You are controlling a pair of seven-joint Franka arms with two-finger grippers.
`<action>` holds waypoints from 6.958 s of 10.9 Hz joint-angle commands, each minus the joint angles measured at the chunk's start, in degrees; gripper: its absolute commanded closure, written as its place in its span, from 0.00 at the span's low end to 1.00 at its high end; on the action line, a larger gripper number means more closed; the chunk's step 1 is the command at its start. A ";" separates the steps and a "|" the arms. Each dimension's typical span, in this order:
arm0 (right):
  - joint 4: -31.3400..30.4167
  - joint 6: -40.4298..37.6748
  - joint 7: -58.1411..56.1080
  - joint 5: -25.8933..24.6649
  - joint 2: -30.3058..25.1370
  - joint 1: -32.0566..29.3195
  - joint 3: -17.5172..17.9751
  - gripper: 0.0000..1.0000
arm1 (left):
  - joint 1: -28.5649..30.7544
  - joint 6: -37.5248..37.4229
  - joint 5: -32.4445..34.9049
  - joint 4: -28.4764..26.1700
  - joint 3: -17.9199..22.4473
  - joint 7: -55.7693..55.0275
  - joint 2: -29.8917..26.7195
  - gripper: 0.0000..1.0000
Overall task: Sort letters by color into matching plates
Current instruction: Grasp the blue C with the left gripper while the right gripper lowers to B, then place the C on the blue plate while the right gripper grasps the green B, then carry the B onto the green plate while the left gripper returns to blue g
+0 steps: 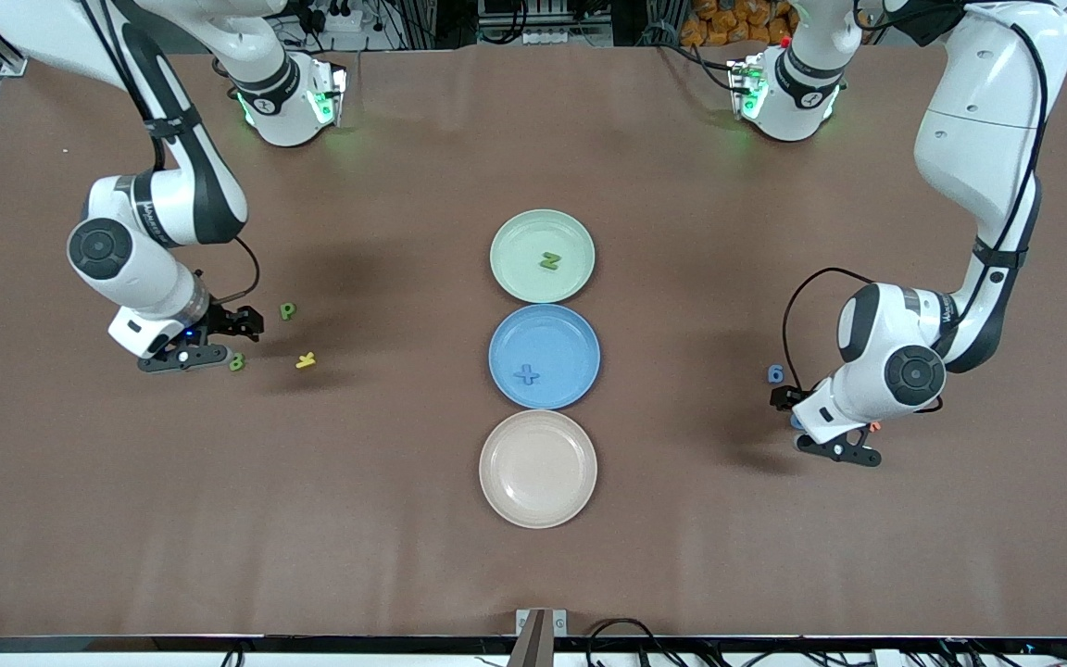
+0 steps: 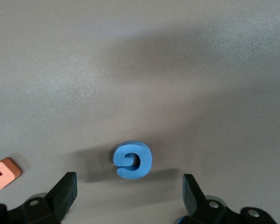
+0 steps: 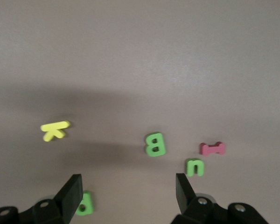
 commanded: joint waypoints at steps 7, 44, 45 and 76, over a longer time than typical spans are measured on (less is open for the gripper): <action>0.40 7.75 -17.05 1.16 9.41 -2.54 -0.83 0.29 | 0.52 0.69 0.61 1.89 -0.61 -0.73 1.83 1.00; 4.36 1.79 -17.18 9.95 9.07 0.09 -0.67 1.00 | -34.46 -5.90 -3.08 11.12 -1.84 -51.54 -1.34 0.47; 4.01 1.87 -14.89 9.95 8.54 0.18 0.47 1.00 | -35.08 -5.90 -2.29 11.12 -1.84 -51.36 -1.34 0.00; 14.82 6.88 77.42 -2.97 13.55 38.77 15.77 0.28 | -2.30 12.55 2.28 -19.99 -1.48 -15.68 -10.74 0.00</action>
